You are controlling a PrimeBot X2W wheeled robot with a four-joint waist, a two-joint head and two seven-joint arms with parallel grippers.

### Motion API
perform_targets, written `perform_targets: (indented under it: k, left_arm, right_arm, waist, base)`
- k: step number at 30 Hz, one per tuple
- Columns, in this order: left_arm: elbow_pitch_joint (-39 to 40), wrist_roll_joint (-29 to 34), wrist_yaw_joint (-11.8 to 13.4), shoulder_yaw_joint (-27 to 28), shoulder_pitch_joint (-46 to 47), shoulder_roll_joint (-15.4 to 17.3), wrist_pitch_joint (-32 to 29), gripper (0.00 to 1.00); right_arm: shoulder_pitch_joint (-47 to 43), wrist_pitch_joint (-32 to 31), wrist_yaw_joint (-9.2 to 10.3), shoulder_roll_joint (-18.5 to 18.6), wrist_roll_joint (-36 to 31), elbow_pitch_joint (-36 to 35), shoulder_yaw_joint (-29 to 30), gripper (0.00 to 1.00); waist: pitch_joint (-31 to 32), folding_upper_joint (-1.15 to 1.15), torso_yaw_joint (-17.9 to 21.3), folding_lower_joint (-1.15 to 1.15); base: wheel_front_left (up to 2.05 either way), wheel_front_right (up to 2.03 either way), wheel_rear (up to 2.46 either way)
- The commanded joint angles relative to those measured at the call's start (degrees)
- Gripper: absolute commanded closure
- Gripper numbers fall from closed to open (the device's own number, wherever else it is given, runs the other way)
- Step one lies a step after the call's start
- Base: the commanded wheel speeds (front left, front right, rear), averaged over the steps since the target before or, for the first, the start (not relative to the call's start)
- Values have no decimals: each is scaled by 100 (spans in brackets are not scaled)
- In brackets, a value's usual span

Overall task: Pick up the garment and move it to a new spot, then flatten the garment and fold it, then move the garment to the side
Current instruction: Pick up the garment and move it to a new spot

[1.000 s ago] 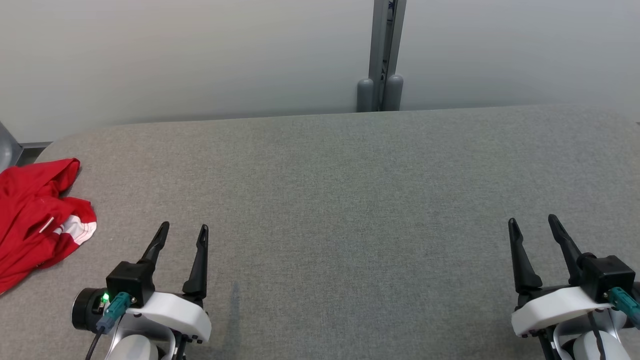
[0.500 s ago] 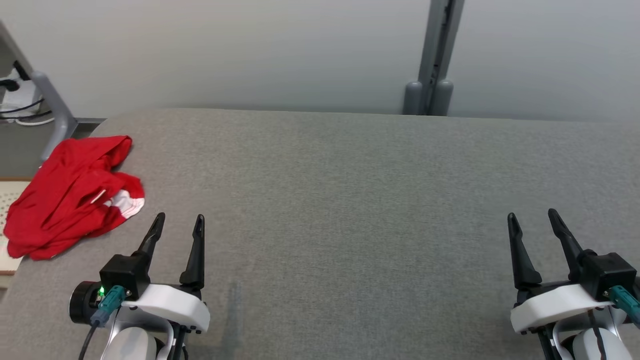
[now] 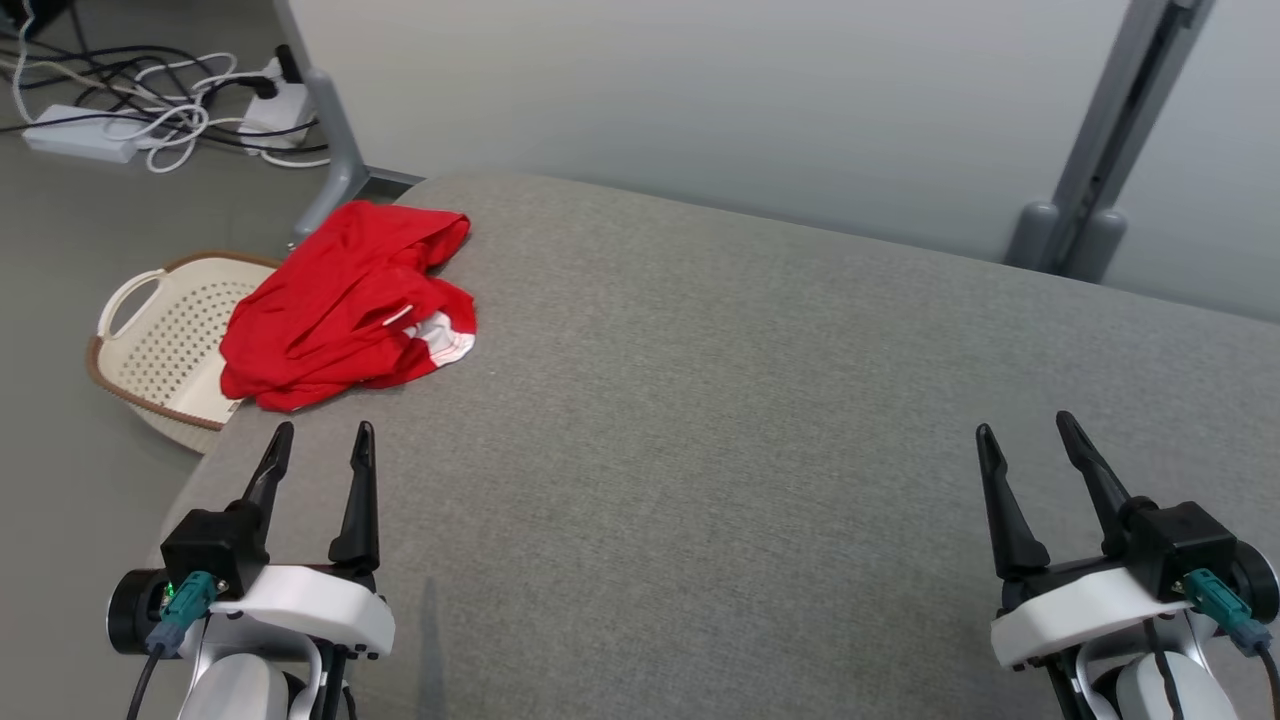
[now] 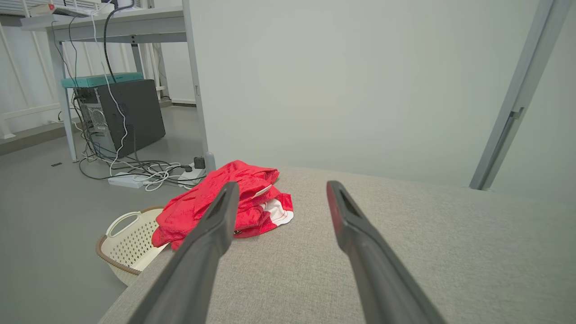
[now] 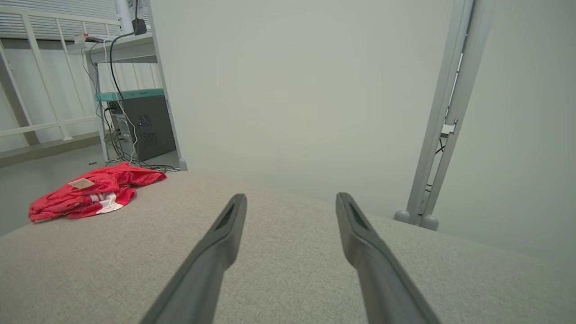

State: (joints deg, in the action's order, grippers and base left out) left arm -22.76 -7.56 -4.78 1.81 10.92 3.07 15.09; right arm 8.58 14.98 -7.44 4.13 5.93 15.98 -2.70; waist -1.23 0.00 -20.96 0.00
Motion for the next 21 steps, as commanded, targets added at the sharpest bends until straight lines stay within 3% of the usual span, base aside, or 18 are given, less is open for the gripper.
perform_targets:
  k: [1, 8, 21]
  left_arm:
    - [13, 17, 24, 30, -26, 23, 10, 0]
    - [14, 38, 2, 128, -81, 16, 10, 0]
    - [-65, 1, -49, 90, 57, -2, 10, 0]
  right_arm:
    - [35, 30, -9, 20, -39, -9, -7, 0]
    - [46, 30, -9, -9, -27, -75, -59, 0]
    - [67, 30, -9, 23, -42, -117, 0, 0]
  waist:
    - [7, 0, -203, 0]
    - [1, 0, -489, 0]
    - [-107, 0, -597, 0]
  base:
    - [0, 0, 0]
    - [0, 0, 0]
    - [0, 0, 0]
